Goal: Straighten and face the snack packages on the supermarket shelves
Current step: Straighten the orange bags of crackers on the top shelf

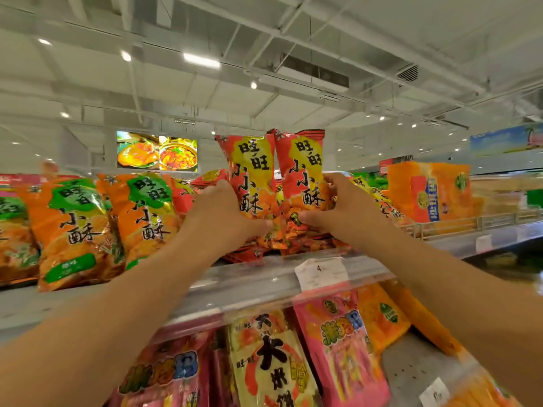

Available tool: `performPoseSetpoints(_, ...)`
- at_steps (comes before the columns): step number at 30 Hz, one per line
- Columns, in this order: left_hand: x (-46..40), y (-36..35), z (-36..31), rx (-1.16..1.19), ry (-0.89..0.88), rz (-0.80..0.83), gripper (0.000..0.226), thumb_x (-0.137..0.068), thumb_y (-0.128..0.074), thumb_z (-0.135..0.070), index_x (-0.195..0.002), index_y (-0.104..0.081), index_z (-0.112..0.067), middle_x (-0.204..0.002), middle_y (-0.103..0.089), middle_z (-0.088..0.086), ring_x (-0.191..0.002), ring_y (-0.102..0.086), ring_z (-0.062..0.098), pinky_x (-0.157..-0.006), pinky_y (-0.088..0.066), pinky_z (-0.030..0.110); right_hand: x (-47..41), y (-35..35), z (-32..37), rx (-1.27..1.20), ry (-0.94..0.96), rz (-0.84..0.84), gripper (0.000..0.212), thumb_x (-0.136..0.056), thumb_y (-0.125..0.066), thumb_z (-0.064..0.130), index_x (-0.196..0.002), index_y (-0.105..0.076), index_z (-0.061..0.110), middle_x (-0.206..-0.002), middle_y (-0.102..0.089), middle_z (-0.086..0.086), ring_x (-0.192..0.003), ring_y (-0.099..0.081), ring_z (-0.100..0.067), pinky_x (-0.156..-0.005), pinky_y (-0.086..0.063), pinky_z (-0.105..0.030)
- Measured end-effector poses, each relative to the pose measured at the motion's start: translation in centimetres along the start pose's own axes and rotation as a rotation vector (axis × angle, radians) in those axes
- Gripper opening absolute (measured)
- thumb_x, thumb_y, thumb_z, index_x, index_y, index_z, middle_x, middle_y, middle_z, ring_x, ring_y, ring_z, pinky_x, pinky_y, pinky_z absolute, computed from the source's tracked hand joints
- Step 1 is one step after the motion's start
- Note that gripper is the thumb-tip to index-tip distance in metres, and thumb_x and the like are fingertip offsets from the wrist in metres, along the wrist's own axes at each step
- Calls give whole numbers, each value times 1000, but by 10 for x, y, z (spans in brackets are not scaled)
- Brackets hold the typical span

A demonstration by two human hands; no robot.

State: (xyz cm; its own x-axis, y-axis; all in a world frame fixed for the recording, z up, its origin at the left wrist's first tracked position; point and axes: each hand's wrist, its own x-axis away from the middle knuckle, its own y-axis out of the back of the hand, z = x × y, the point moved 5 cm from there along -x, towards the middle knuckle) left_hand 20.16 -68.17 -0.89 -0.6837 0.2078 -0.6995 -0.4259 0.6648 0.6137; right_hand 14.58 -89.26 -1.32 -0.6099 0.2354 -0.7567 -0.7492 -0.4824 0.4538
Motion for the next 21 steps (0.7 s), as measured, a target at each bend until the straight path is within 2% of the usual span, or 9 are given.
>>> performPoseSetpoints(3,0,-14,-1,-22,60,33,78,-64,-80,-61,-111,-47,-9,-110,-55,10,-96,-53,26,-68,-39,35,-5,-13,-14,71,8,72,72,-71,-79,50,-130,-45,25,-94,-53,23,-80,-52,2,-62,-37,-17)
performPoseSetpoints(5,-1,-19,-3,-21,79,45,88,-62,-82,-59,-122,-43,-8,-118,-55,10,-103,-55,28,-75,-45,36,-5,-17,-23,50,18,108,86,-72,-77,53,-141,-35,26,-110,-57,15,-91,-56,-6,-73,-41,-23)
performPoseSetpoints(8,3,-29,-11,-29,82,96,122,-60,-85,-58,-149,-11,-18,-139,-49,9,-119,-53,29,-88,-45,36,-4,-15,-30,36,60,146,93,-70,-77,56,-145,-29,26,-121,-52,10,-100,-52,-10,-83,-40,-27)
performPoseSetpoints(10,5,-33,-15,-40,71,108,136,-58,-85,-59,-150,11,-30,-146,-45,7,-125,-51,30,-96,-43,37,0,-11,-33,59,99,190,91,-72,-73,58,-145,-31,26,-113,-47,14,-98,-48,-8,-82,-37,-26)
performPoseSetpoints(12,8,-34,-17,-35,63,117,133,-58,-84,-61,-149,10,-37,-147,-45,4,-125,-51,28,-100,-41,36,4,-8,-37,104,134,239,88,-77,-66,61,-148,-29,25,-110,-48,12,-97,-47,-10,-82,-37,-27)
performPoseSetpoints(14,9,-34,-17,-35,70,151,129,-58,-80,-66,-152,3,-38,-152,-41,0,-128,-48,23,-100,-37,31,9,-4,-39,159,178,281,86,-80,-60,63,-150,-27,25,-125,-54,6,-106,-50,-15,-87,-41,-29)
performPoseSetpoints(17,14,-33,-19,-46,116,201,123,-60,-69,-77,-154,-1,-36,-156,-33,-5,-126,-42,15,-94,-30,24,12,-1,-42,179,210,308,86,-83,-58,63,-151,-22,24,-142,-48,2,-121,-48,-19,-98,-40,-33)
performPoseSetpoints(19,18,-31,-22,-55,115,127,112,-68,-64,-76,-153,-1,-38,-154,-35,-2,-124,-41,14,-96,-32,27,15,-2,-40,141,249,286,87,-84,-59,59,-152,-16,26,-144,-41,1,-119,-46,-18,-95,-39,-31)
performPoseSetpoints(21,26,-29,-27,-70,48,-2,97,-72,-62,-71,-146,-5,-44,-138,-41,0,-120,-44,17,-93,-34,32,22,-2,-36,78,335,218,81,-85,-60,54,-150,-17,30,-148,-30,2,-129,-39,-19,-99,-36,-32)
